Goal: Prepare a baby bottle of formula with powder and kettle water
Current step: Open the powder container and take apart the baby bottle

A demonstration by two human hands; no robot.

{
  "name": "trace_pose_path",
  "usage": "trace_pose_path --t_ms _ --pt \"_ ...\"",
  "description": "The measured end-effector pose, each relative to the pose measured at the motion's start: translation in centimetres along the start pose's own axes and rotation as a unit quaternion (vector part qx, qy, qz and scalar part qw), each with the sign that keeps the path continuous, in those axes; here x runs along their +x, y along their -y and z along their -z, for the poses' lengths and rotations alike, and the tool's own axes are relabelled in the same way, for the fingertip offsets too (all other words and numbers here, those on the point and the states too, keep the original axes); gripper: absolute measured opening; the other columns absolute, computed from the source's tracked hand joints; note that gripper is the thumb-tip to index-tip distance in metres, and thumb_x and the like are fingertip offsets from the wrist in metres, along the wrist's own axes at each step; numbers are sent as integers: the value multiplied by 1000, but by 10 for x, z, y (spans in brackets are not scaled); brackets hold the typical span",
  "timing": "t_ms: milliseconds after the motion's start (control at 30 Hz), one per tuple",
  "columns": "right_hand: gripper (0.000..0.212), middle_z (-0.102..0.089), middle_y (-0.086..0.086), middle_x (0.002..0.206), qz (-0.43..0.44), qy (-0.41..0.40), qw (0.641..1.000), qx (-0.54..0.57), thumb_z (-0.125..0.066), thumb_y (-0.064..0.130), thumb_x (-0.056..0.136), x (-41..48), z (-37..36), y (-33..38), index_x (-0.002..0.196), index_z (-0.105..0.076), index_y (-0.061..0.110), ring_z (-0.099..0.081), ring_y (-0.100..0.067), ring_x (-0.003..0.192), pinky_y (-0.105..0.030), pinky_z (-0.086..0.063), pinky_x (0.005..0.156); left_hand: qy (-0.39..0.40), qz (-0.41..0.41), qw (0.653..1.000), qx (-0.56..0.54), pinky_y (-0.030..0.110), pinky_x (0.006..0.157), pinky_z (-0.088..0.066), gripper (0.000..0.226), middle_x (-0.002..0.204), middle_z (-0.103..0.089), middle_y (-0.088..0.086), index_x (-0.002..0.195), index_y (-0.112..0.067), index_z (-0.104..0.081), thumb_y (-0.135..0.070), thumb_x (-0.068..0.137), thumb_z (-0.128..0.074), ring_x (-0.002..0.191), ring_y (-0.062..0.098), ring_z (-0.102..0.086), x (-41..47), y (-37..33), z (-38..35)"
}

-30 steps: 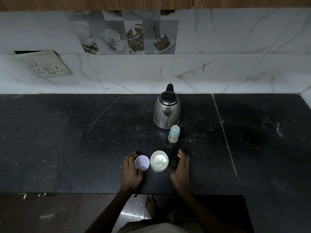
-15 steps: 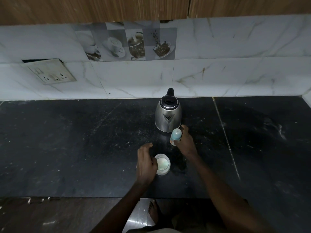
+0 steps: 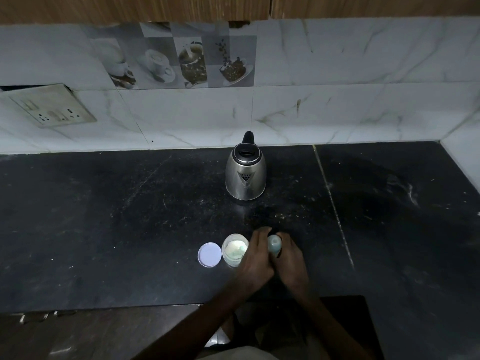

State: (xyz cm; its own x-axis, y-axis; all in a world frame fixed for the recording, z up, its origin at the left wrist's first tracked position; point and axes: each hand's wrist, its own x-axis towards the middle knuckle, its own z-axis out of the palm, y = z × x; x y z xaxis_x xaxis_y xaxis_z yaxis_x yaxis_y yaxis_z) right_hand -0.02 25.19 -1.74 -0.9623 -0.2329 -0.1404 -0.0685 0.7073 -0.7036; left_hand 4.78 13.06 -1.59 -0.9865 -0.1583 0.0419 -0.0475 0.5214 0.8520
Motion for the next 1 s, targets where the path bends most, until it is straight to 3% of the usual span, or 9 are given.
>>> trace_pose_path --t_ms 133,267,333,500,600,700,767,867,1000 --pt "36 -67 -3 117 -11 29 999 9 -65 37 97 0 6 0 126 -57 19 -67 -22 106 -33 -51 89 35 38 998 -25 31 117 -39 71 148 -43 -7 155 -16 -38 -21 87 -59 138 9 -46 -1 9 -19" --pt "65 -58 -7 138 -29 85 996 5 -74 32 90 7 19 1 147 -48 15 -59 -25 125 -31 -46 102 -24 45 998 -41 36 107 -48 35 130 -58 -14 135 -25 -57 -20 101 -61 125 4 -57 1 18 -30" --pt "73 -54 -3 137 -19 76 997 -11 -80 35 84 8 25 2 147 -49 16 -58 -20 123 -33 -49 100 -44 48 997 -46 38 99 -52 27 120 -62 -13 123 -25 -63 -16 98 -64 116 5 -62 4 22 -31" --pt "51 -59 2 120 76 31 990 -110 -81 31 79 10 25 3 126 -64 21 -61 -19 106 -37 -55 82 -69 48 995 -63 22 83 -51 27 103 -69 -12 108 -20 -68 -4 87 -75 98 1 -66 9 23 -30" --pt "50 -63 3 122 139 73 978 -137 -79 21 80 18 32 -3 128 -66 18 -63 -20 108 -31 -53 88 -78 41 994 -58 16 85 -49 37 106 -71 -9 112 -17 -69 3 81 -74 102 0 -66 8 24 -32" --pt "55 -65 6 130 211 127 964 -95 -73 1 80 28 44 -12 132 -67 17 -63 -14 116 -33 -54 98 -92 33 993 -62 21 89 -52 41 111 -73 -6 114 -14 -71 9 80 -69 108 2 -68 7 30 -36" --pt "61 -60 9 139 212 133 964 -91 -74 2 80 30 49 -10 137 -64 20 -58 -7 123 -30 -52 103 -97 35 993 -59 20 92 -52 40 113 -73 -7 118 -14 -71 7 83 -69 110 -1 -67 7 30 -36" --pt "63 -47 16 142 181 130 962 -161 -78 28 81 25 49 0 140 -56 30 -52 -5 121 -30 -55 92 -103 41 993 -51 10 92 -46 41 113 -71 -12 118 -15 -70 4 83 -72 108 -14 -62 7 31 -35" --pt "48 -58 13 126 195 149 957 -154 -75 14 79 29 50 3 125 -66 27 -63 -10 107 -32 -56 86 -82 55 994 -57 18 94 -50 38 115 -72 -6 121 -14 -68 -3 85 -73 108 -7 -63 7 37 -38"
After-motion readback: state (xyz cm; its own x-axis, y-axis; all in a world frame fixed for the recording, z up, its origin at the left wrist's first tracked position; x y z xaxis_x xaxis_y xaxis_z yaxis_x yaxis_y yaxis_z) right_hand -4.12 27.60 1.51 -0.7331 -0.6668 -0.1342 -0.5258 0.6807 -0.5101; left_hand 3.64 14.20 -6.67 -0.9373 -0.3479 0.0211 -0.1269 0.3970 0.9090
